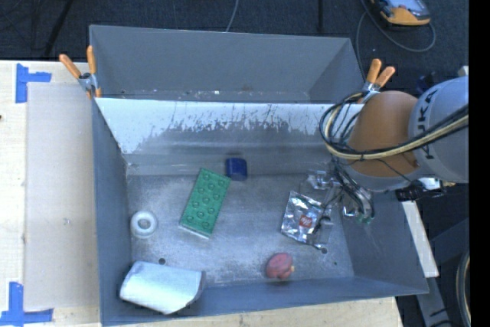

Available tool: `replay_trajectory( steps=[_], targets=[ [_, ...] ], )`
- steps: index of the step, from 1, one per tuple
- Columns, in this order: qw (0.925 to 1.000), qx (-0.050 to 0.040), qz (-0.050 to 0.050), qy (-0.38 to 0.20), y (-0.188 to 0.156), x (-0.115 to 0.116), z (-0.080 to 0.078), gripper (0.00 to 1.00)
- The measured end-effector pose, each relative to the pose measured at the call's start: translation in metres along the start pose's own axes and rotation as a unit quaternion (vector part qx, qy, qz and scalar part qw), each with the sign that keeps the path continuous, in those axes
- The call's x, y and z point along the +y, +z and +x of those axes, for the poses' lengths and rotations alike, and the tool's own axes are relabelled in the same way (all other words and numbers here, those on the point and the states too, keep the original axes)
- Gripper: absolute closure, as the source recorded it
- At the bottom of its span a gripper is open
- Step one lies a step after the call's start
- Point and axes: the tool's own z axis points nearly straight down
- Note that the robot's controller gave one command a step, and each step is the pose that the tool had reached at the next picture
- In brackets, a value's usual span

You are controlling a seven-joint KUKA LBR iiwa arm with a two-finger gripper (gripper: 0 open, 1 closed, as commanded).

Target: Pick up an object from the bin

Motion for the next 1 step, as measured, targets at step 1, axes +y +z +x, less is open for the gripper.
replay_trajectory(
  steps=[1],
  targets=[
    [1.0000, -0.0006, 0.001, -0.002, -0.0002, 0.0001, -0.0005, 1.00]
  ],
)
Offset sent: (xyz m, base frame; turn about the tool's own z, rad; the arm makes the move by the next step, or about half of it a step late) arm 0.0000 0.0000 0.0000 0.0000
